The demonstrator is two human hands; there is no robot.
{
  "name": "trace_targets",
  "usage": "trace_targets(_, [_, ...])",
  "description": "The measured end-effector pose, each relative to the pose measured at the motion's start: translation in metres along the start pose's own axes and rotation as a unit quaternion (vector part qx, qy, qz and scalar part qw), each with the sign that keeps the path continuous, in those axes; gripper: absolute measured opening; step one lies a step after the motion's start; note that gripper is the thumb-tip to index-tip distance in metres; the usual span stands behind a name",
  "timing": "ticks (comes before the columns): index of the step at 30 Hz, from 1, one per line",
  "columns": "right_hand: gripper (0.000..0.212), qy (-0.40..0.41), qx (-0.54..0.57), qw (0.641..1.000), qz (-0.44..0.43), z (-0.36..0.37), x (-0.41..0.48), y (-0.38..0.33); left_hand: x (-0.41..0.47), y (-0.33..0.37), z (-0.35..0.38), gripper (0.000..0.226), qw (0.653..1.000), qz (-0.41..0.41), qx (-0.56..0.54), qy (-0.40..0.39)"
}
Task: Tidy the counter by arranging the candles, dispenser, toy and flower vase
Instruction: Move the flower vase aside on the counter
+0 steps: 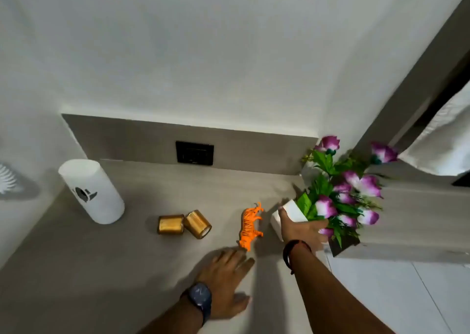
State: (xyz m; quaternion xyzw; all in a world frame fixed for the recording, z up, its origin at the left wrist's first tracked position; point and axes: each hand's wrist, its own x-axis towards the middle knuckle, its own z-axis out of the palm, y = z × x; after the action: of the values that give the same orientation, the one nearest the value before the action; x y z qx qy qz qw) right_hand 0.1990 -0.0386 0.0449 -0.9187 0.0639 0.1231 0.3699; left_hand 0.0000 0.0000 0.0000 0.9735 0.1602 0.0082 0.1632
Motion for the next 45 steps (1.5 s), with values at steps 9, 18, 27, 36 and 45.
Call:
trace_targets(9, [0.106, -0.006, 0.052, 0.998, 0.041, 0.043, 0.03, 0.006, 0.011, -0.013, 0.07, 0.076, 0.997, 0.064, 0.04, -0.028])
trace_targets(18, [0.104, 0.008, 0.014, 1.0, -0.02, 0.053, 0.031, 0.009, 0.02, -0.018, 0.075, 0.078, 0.998, 0.051, 0.024, -0.018])
trace_targets(27, [0.07, 0.047, 0.144, 0.971, -0.185, 0.041, 0.035, 0.039, 0.014, -0.014, 0.068, 0.076, 0.998, 0.042, 0.03, 0.022])
trace_targets(36, [0.109, -0.012, 0.175, 0.937, -0.302, 0.054, 0.055, 0.061, 0.014, -0.016, 0.075, 0.072, 0.996, 0.043, 0.044, 0.06])
trace_targets(45, [0.102, -0.015, 0.156, 0.969, -0.19, 0.066, 0.068, 0.055, 0.014, -0.014, 0.08, 0.071, 0.996, 0.038, 0.048, 0.067])
